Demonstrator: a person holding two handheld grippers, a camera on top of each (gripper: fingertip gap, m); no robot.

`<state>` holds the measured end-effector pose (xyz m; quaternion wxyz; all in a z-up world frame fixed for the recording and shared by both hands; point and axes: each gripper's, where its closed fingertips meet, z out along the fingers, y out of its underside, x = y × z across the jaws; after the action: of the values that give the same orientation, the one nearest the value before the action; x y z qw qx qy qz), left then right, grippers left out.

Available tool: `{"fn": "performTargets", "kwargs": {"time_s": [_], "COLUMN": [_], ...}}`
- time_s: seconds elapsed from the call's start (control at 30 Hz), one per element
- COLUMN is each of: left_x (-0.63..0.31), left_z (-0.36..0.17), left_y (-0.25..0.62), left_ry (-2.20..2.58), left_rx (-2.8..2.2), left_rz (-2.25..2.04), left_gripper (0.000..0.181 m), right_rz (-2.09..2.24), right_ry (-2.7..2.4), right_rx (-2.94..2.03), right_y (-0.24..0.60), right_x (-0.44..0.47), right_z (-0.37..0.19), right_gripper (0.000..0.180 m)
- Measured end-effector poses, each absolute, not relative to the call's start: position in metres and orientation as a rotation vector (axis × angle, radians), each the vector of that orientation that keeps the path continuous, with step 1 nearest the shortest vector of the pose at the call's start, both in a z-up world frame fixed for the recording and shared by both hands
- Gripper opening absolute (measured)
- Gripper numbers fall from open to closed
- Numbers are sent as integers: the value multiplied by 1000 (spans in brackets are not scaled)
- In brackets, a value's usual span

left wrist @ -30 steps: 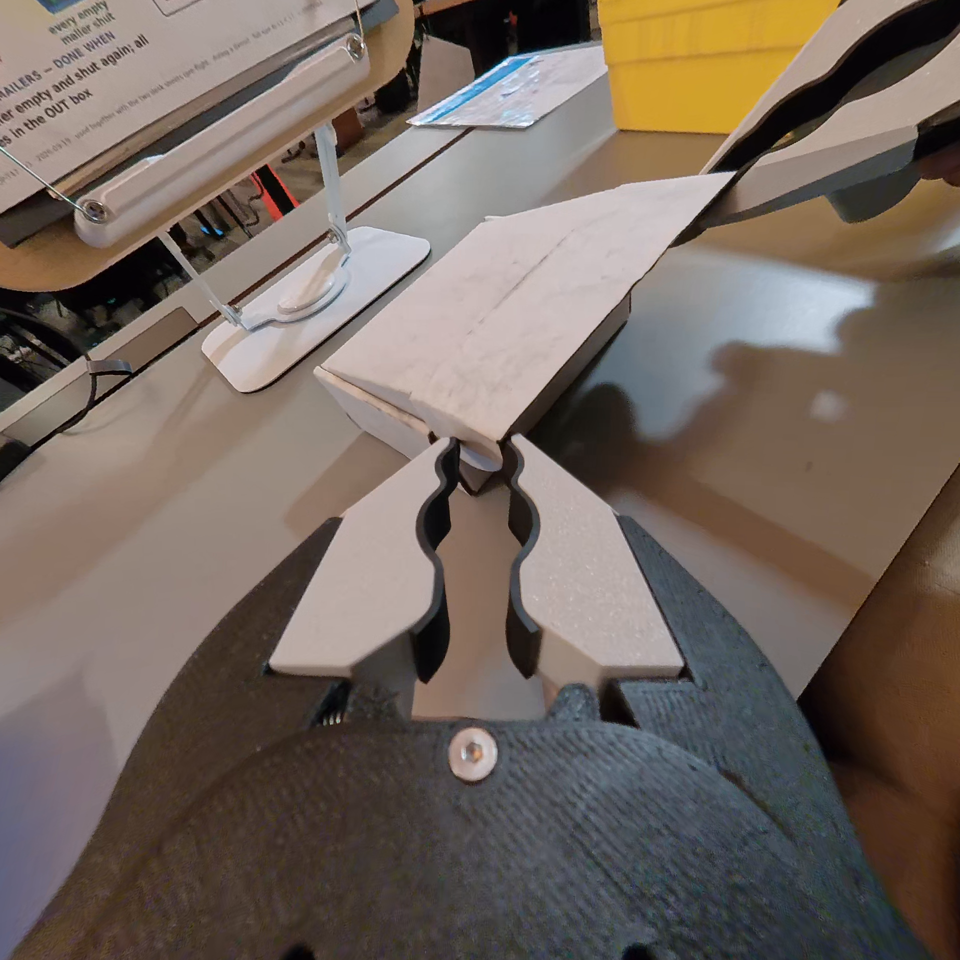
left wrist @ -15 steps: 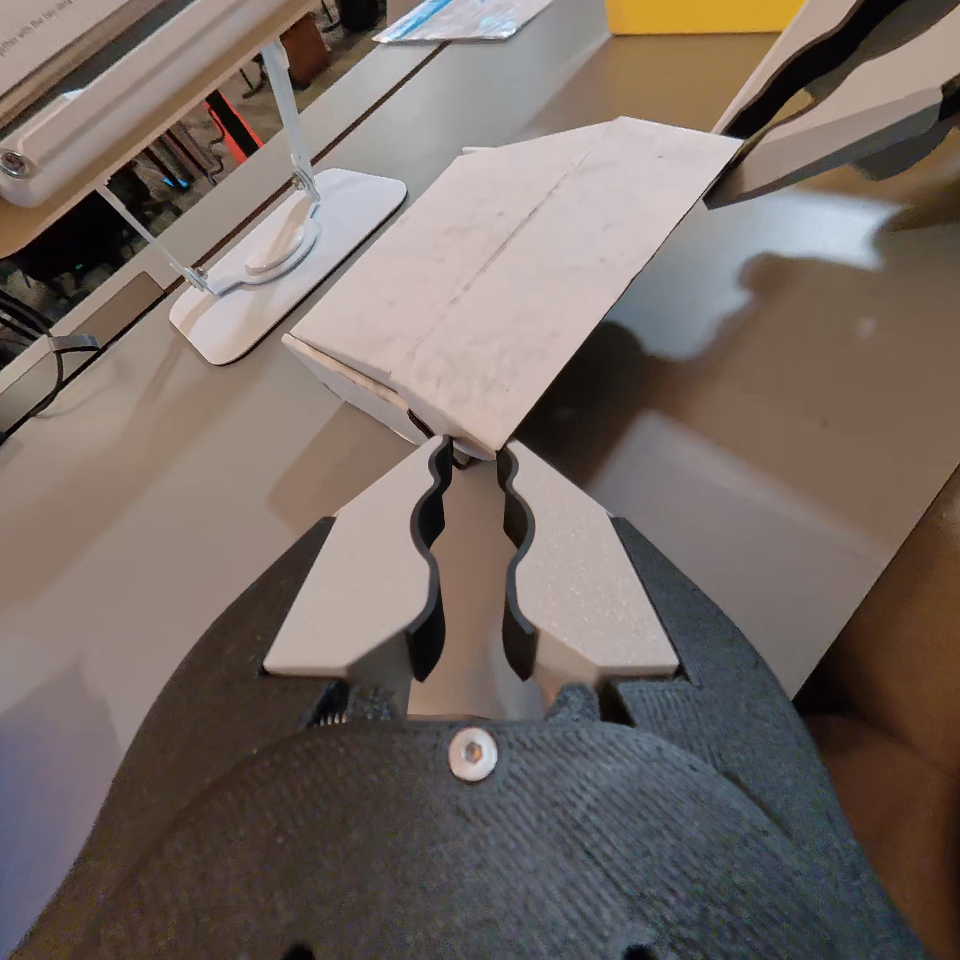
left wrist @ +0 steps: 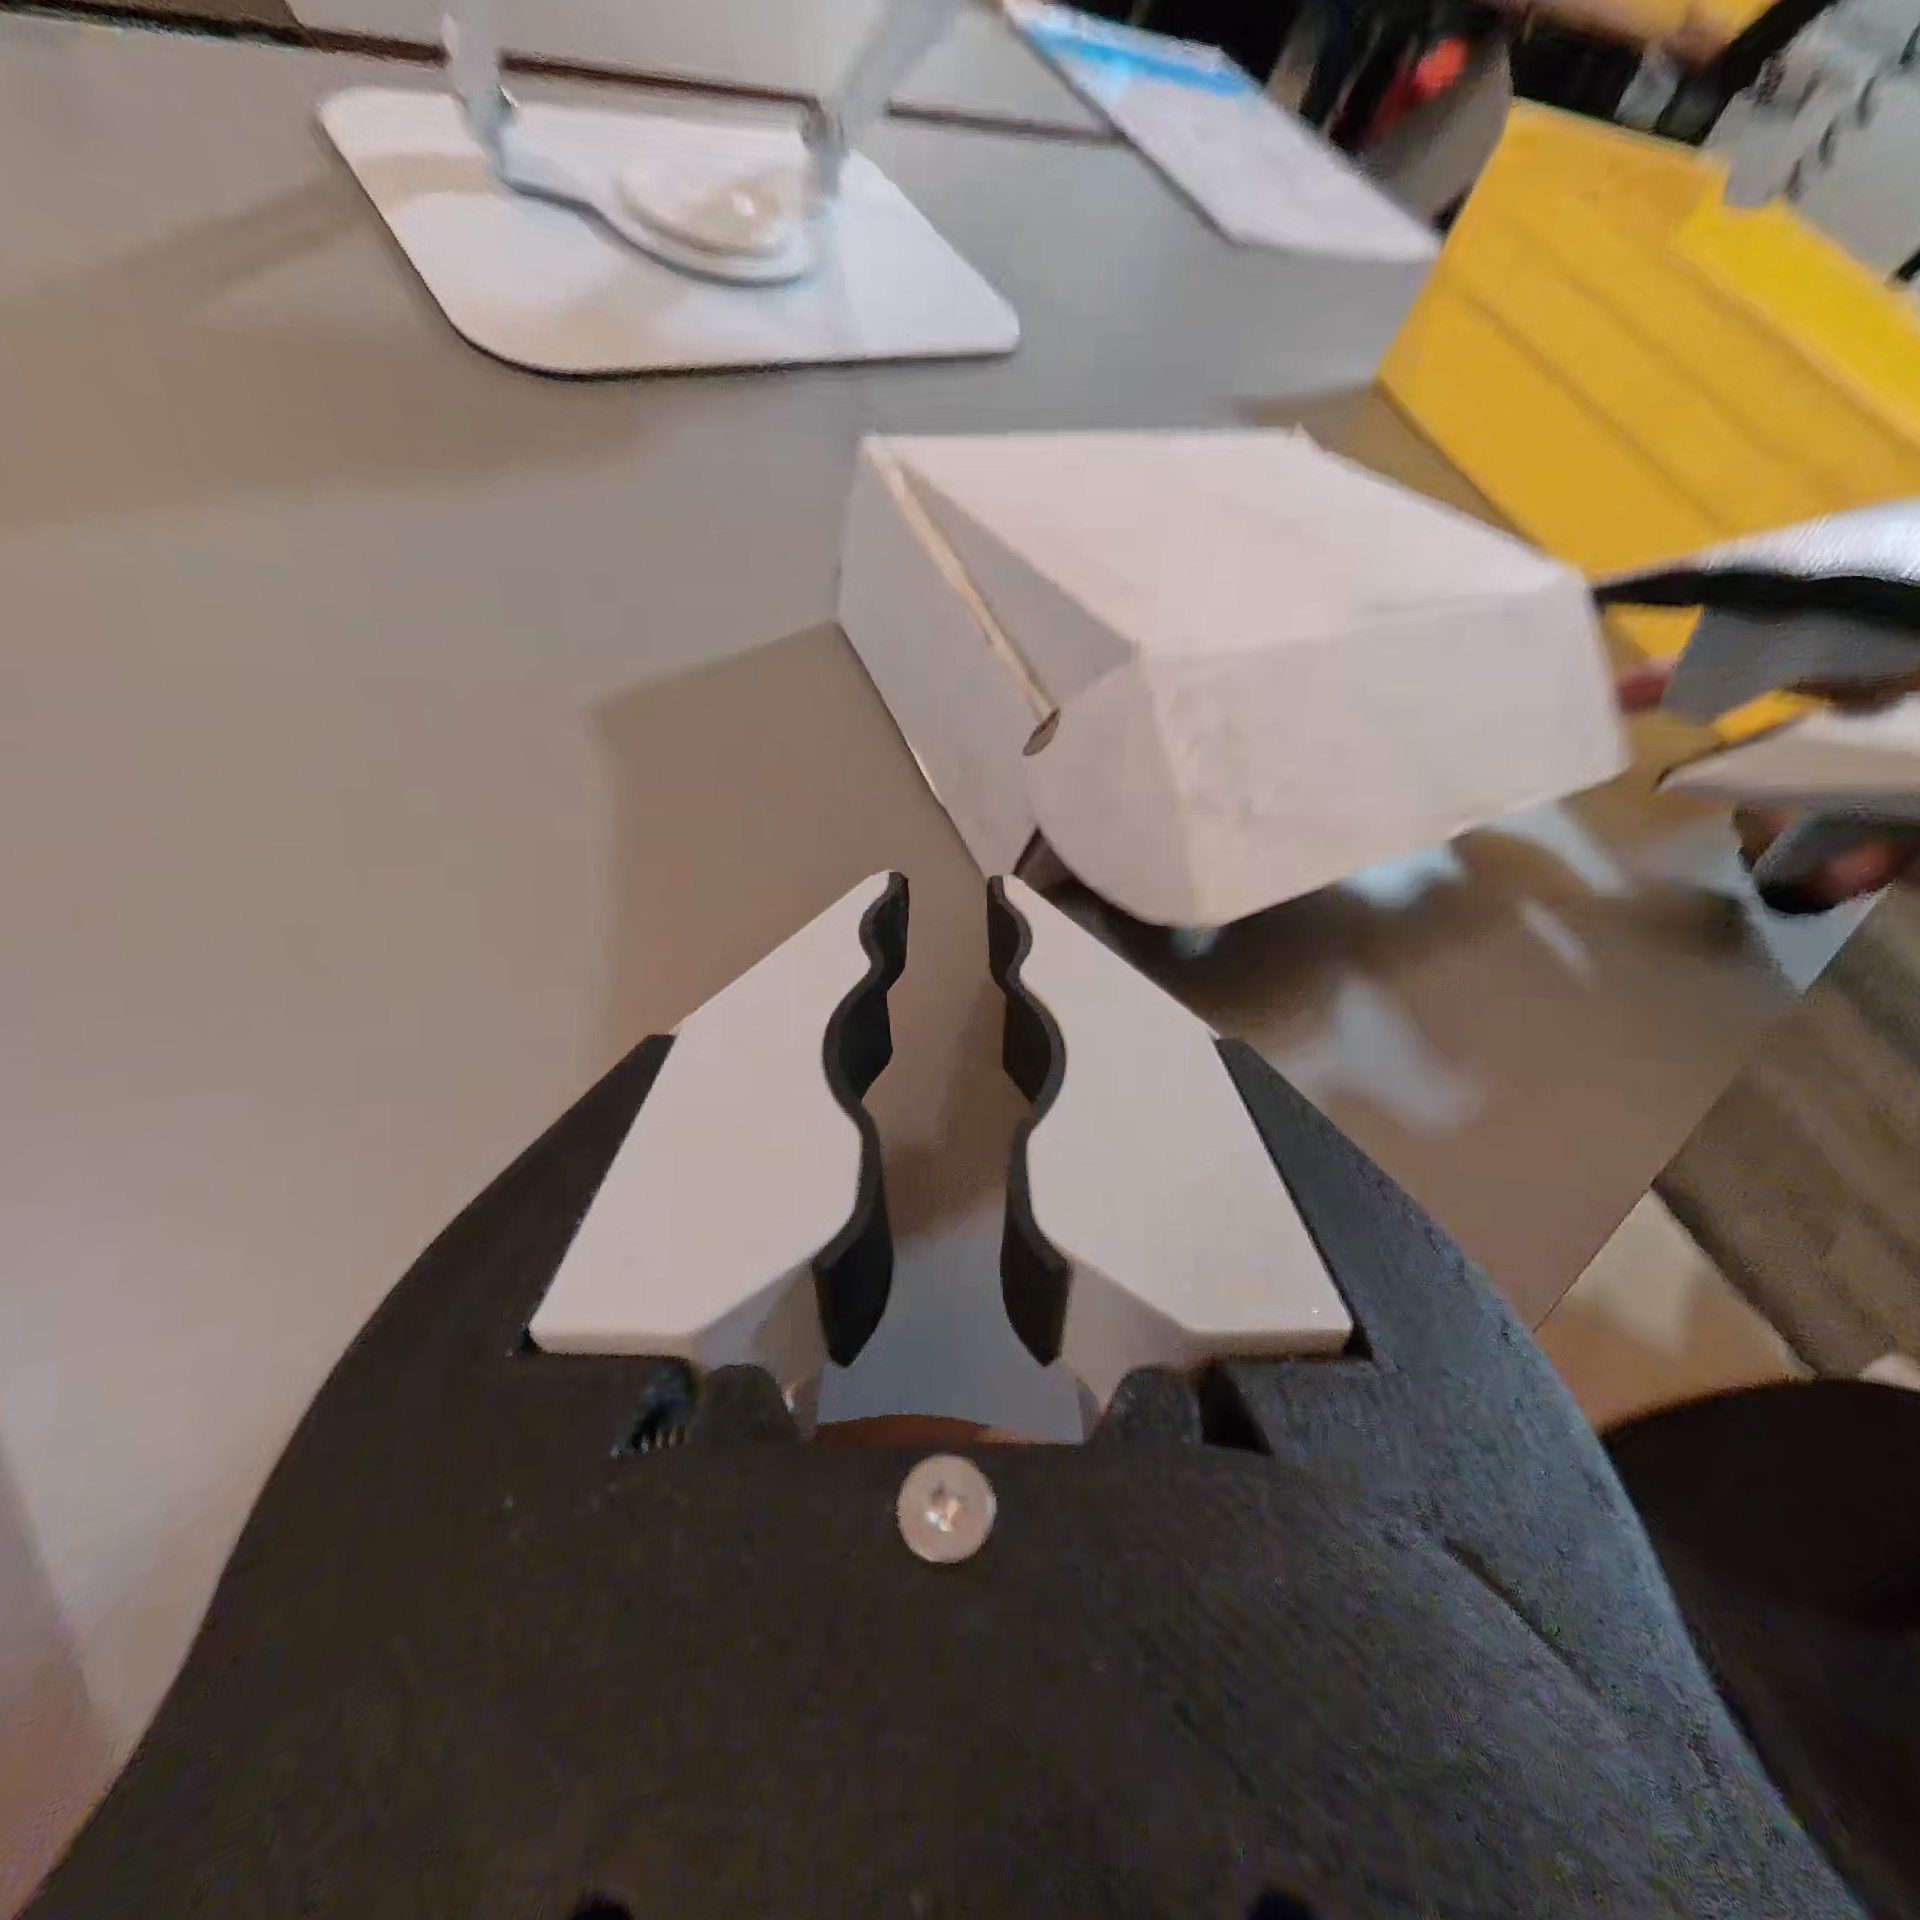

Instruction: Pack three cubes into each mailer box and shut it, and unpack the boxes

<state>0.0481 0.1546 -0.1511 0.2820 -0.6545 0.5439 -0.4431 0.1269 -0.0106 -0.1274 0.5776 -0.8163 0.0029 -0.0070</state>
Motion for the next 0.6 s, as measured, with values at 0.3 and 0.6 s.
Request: {"fn": "performTargets", "kwargs": {"time_s": [0.3, 0.6], "left_x": [56, 58], "left_z": [-130, -134], "left_y": [125, 111], "left_ry": [1470, 1547], "left_rx": [-1571, -1561], "left_rz": [-1333, -1357], "left_gripper": [29, 26], "right_rz": [11, -267], "right_ry": [-22, -153], "right_rx": [-1909, -1982], "right_y": [-8, -1], "right_x": [121, 118], "right_z": [-129, -141], "right_gripper": [65, 33]}}
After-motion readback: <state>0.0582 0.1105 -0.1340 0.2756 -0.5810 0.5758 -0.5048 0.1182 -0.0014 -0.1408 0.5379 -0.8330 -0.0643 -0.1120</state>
